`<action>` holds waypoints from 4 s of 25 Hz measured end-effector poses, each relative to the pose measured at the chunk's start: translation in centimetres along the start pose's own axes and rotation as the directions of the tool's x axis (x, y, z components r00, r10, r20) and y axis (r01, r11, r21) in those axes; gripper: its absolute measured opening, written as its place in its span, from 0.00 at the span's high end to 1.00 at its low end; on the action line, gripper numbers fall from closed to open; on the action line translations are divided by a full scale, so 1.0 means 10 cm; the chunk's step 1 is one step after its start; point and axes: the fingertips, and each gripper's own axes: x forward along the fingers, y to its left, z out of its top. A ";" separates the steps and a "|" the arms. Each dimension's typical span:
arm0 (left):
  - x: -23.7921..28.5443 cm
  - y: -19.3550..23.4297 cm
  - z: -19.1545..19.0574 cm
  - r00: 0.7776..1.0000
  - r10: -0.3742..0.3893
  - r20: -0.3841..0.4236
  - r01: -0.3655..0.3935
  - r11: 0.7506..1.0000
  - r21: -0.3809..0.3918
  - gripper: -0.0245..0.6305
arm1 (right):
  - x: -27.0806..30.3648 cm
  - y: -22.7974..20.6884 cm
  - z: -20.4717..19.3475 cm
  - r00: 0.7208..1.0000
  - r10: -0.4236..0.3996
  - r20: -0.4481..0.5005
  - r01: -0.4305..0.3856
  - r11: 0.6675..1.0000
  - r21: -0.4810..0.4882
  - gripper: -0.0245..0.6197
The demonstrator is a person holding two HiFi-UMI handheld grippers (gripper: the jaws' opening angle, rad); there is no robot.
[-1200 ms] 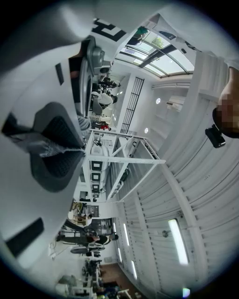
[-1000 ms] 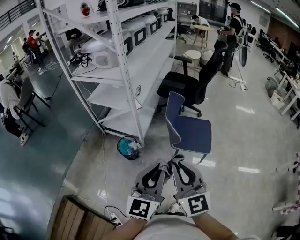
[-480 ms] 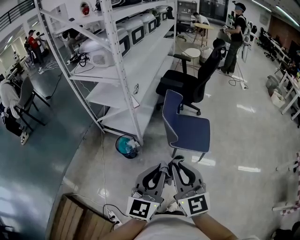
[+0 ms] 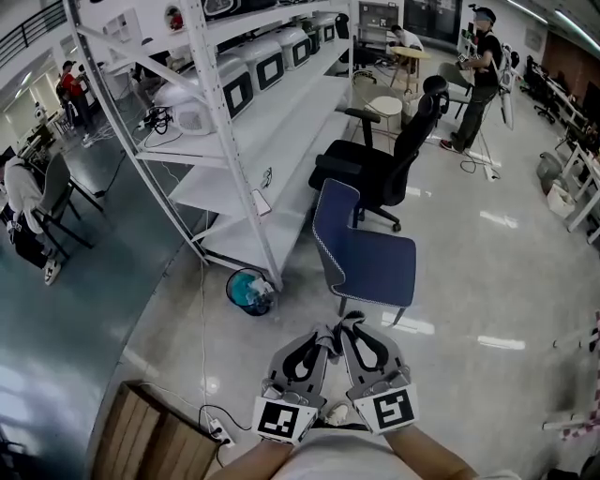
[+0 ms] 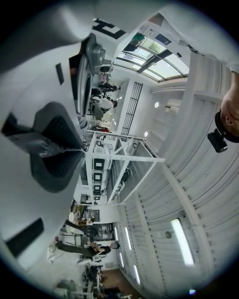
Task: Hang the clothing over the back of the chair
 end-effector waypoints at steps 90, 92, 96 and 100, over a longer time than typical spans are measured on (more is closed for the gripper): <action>2.05 2.44 -0.07 0.983 -0.179 0.033 0.181 0.980 -0.076 0.91 | 2.77 -0.88 -0.16 0.981 -0.176 -0.077 0.174 0.984 -0.026 0.89; 2.15 2.43 -0.09 0.984 -0.176 0.027 0.177 0.981 -0.080 0.91 | 2.78 -0.98 -0.21 0.982 -0.167 -0.089 0.165 0.986 -0.029 0.89; 2.39 2.43 -0.11 0.988 -0.157 0.008 0.157 0.984 -0.082 0.91 | 2.88 -1.22 -0.24 0.985 -0.147 -0.096 0.147 0.989 -0.007 0.89; 2.63 2.42 -0.07 0.991 -0.134 0.008 0.134 0.988 -0.075 0.91 | 2.98 -1.48 -0.21 0.989 -0.128 -0.077 0.129 0.992 0.014 0.89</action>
